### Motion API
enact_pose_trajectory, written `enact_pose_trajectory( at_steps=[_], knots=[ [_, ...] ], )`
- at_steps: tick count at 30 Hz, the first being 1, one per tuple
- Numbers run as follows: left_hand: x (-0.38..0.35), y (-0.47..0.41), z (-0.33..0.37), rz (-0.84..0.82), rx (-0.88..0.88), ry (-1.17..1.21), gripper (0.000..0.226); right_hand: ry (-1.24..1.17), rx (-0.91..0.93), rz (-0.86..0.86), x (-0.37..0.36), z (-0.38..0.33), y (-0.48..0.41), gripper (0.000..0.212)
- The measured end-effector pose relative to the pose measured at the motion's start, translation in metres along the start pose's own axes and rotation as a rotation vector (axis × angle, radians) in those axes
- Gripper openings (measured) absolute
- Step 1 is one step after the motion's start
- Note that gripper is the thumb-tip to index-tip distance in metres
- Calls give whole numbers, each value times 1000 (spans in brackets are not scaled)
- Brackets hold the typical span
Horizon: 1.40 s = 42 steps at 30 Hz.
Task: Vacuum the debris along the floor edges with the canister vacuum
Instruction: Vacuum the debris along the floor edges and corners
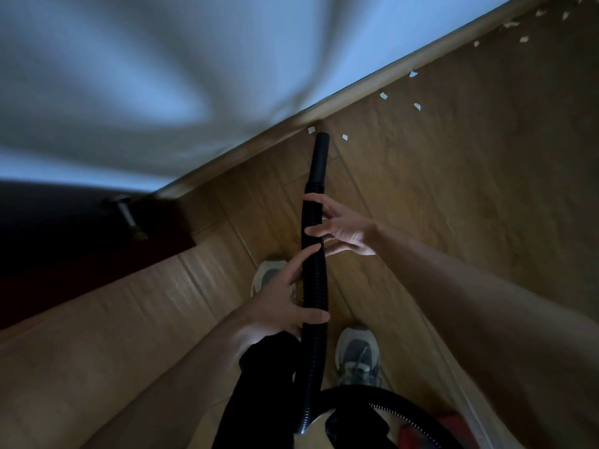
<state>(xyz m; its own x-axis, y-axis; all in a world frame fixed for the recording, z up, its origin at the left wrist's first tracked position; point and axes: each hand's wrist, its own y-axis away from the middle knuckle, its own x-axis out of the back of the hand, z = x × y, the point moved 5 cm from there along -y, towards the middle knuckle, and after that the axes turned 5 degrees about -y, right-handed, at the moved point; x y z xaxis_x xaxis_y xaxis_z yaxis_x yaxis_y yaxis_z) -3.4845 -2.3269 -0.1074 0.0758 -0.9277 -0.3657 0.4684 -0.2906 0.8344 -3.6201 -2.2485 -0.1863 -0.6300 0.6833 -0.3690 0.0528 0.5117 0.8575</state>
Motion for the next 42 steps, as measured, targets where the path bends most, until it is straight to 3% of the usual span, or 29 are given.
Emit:
enact_pose_trajectory(
  at_steps=[14, 29, 42],
  knots=[
    [21, 3, -4, 36, 48, 0, 100, -51, 55, 57, -21, -8, -9, 78],
    [-13, -19, 19, -92, 13, -268, 100, -208, 100, 203, 32, 15, 24, 75],
    [-8, -54, 64, -117, -122, -472, 104, -159, 125, 267, 66, -28, 18, 76]
  ],
)
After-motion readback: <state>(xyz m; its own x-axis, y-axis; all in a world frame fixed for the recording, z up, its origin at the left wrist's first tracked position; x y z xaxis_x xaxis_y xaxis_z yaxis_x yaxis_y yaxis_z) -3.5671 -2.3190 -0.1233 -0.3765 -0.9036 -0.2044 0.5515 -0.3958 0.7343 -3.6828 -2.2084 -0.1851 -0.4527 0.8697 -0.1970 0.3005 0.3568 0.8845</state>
